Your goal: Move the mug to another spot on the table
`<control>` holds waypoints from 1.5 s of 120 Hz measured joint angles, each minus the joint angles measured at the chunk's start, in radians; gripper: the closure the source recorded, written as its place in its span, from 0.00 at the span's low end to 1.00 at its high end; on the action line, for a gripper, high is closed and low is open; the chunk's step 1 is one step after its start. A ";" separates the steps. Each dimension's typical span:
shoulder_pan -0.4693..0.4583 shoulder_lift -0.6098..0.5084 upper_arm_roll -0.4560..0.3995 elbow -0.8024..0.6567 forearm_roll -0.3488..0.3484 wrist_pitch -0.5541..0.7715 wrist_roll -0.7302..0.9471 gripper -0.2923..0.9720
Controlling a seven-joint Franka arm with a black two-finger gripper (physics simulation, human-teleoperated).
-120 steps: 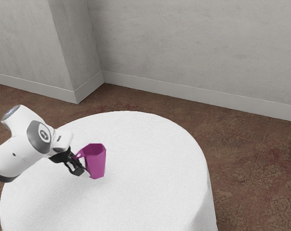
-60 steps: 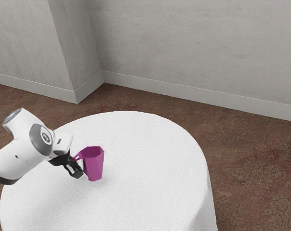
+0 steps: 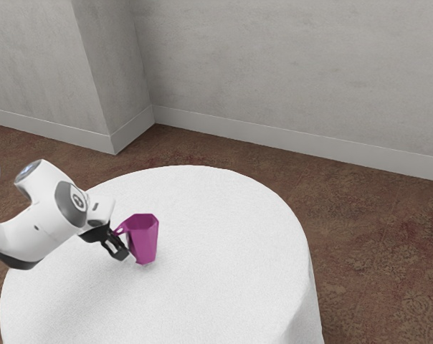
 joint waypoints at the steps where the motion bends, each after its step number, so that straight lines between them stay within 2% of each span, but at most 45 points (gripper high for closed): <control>1: 0.000 0.001 0.000 0.001 0.000 0.000 0.000 0.85; 51: 0.021 0.042 0.001 0.029 -0.006 0.015 0.004 0.85; 76: 0.018 0.042 0.001 0.020 -0.043 0.003 0.007 0.62; 95: 0.015 0.032 0.000 0.000 -0.072 -0.007 0.008 0.52; 131: 0.012 -0.076 -0.013 -0.094 -0.090 -0.015 -0.009 0.45; 180: 0.039 -0.297 -0.035 -0.199 -0.092 -0.052 -0.066 0.41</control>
